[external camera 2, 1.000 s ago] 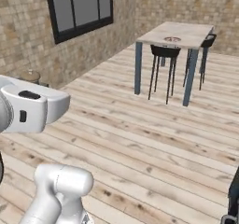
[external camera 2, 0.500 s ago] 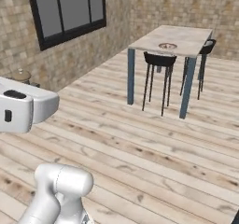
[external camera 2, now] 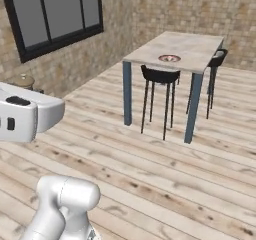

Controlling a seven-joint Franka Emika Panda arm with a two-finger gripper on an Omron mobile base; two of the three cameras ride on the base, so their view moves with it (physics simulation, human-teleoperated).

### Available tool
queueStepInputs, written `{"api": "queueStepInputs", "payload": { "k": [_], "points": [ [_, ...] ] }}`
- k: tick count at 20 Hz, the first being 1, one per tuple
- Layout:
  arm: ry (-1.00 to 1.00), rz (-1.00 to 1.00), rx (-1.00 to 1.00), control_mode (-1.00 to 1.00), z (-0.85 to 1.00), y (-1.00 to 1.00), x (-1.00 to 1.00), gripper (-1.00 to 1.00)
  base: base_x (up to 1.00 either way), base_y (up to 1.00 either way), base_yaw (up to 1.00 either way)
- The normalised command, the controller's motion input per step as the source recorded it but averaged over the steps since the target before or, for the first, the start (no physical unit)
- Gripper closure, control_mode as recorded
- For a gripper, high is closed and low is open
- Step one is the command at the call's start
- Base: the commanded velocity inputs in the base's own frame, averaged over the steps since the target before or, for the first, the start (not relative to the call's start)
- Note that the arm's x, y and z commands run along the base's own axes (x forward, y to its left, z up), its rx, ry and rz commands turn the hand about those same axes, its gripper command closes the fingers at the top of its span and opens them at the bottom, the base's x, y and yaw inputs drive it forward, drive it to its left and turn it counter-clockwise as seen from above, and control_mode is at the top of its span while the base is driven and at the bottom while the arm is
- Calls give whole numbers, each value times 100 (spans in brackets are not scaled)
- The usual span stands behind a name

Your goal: Retrieve the shaker from the cabinet and place it next the steak on a plate on the dining table.

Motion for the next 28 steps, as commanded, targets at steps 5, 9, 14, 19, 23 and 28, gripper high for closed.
{"api": "queueStepInputs", "payload": {
  "k": [5, 9, 14, 19, 23, 28],
  "points": [
    [0, 0, 0, 100, 0, 0, 0, 100, 100, 18, -3],
    [0, 0, 0, 100, 0, 0, 0, 100, 100, 42, -6],
    [0, 0, 0, 100, 0, 0, 0, 100, 100, 40, -7],
    [0, 0, 0, 100, 0, 0, 0, 100, 100, 5, -16],
    [0, 0, 0, 100, 0, 0, 0, 100, 100, 0, -26],
    [0, 0, 0, 100, 0, 0, 0, 100, 100, 13, -36]
  ]
}}
